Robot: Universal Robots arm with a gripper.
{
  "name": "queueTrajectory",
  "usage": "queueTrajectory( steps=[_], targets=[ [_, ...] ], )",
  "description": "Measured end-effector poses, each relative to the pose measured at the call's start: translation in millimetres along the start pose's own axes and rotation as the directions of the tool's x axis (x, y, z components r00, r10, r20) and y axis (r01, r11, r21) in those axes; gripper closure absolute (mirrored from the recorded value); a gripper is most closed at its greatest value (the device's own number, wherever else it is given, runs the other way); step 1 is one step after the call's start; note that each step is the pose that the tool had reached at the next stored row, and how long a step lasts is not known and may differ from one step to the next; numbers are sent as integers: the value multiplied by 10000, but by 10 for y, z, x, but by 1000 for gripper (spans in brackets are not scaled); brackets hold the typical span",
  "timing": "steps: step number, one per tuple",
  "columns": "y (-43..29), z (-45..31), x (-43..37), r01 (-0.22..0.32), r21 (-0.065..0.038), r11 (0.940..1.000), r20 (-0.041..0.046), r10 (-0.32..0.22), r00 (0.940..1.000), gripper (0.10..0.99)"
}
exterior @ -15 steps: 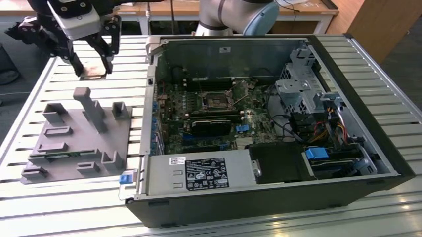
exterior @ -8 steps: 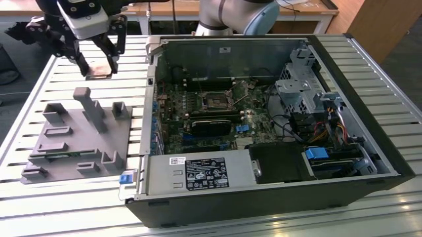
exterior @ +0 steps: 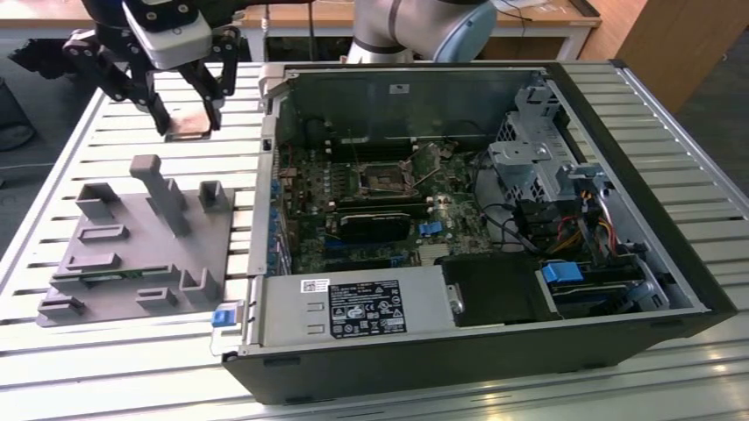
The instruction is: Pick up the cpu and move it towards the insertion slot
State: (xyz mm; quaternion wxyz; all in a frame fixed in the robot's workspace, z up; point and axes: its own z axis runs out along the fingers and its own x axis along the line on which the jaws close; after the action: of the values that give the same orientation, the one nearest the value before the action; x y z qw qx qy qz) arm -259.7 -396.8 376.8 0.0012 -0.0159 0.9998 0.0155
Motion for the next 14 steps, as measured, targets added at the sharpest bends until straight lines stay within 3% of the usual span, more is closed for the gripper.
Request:
queueTrajectory(
  steps=[14],
  targets=[
    [-7,0,-230,0,0,10000,0,0,10000,541]
  ],
)
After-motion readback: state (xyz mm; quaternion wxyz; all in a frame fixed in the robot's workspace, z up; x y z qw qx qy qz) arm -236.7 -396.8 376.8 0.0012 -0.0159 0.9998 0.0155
